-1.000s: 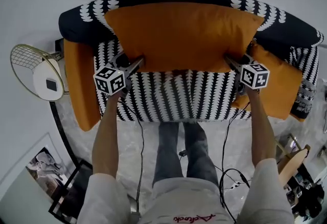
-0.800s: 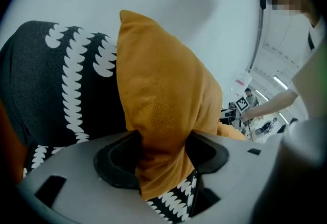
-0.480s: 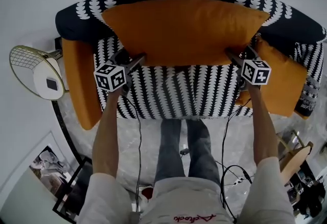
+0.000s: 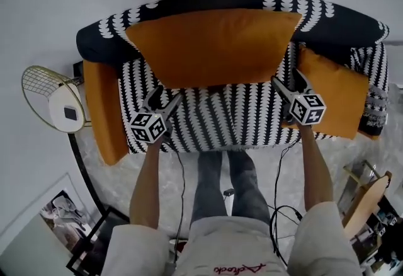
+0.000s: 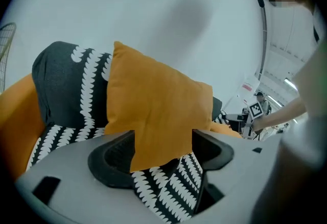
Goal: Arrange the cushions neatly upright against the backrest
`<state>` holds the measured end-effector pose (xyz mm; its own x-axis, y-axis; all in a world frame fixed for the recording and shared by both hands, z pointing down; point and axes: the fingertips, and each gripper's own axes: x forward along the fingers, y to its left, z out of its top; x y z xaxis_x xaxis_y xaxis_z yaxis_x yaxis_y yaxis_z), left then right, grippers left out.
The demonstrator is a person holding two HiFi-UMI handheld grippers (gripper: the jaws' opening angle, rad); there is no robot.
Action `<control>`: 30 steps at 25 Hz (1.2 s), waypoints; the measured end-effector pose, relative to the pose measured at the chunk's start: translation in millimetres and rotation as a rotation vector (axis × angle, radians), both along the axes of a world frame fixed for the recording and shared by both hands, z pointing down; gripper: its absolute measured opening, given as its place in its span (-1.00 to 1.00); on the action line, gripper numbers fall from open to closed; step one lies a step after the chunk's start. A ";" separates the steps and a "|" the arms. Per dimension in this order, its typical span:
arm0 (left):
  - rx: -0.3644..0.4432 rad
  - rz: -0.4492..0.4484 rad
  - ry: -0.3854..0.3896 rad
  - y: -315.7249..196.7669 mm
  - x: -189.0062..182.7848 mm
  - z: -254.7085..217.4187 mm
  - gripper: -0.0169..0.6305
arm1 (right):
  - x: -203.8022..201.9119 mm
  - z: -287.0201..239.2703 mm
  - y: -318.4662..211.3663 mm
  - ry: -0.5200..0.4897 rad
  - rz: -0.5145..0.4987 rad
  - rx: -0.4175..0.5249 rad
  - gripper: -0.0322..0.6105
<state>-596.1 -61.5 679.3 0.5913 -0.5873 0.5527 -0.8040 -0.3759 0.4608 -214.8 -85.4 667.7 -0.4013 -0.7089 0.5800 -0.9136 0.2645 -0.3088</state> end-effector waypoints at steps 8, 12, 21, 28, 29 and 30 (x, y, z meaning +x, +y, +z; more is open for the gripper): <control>0.082 0.132 0.101 -20.8 68.7 -53.5 -0.64 | 22.7 -41.9 13.6 0.006 0.056 0.072 -0.79; 0.094 0.234 0.128 -19.1 111.0 -67.0 -0.86 | 41.8 -57.0 34.0 -0.017 0.071 0.089 -0.81; 0.110 0.520 0.140 4.8 244.5 -89.9 -0.86 | 130.1 -81.8 119.7 -0.006 0.275 0.109 -0.81; 0.126 0.816 0.176 48.4 390.9 -109.1 -0.86 | 207.3 -94.1 205.3 -0.009 0.492 0.123 -0.81; 0.126 0.863 0.178 58.4 411.1 -109.6 -0.86 | 217.3 -94.4 220.4 -0.006 0.528 0.124 -0.81; 0.125 0.909 0.181 68.8 430.7 -109.4 -0.86 | 227.3 -93.9 235.9 -0.004 0.566 0.123 -0.81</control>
<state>-165.5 7.4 569.9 0.9239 0.0934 0.3710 -0.0972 -0.8805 0.4639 12.5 150.5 573.8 0.0581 -0.8760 0.4789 -0.9224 -0.2306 -0.3100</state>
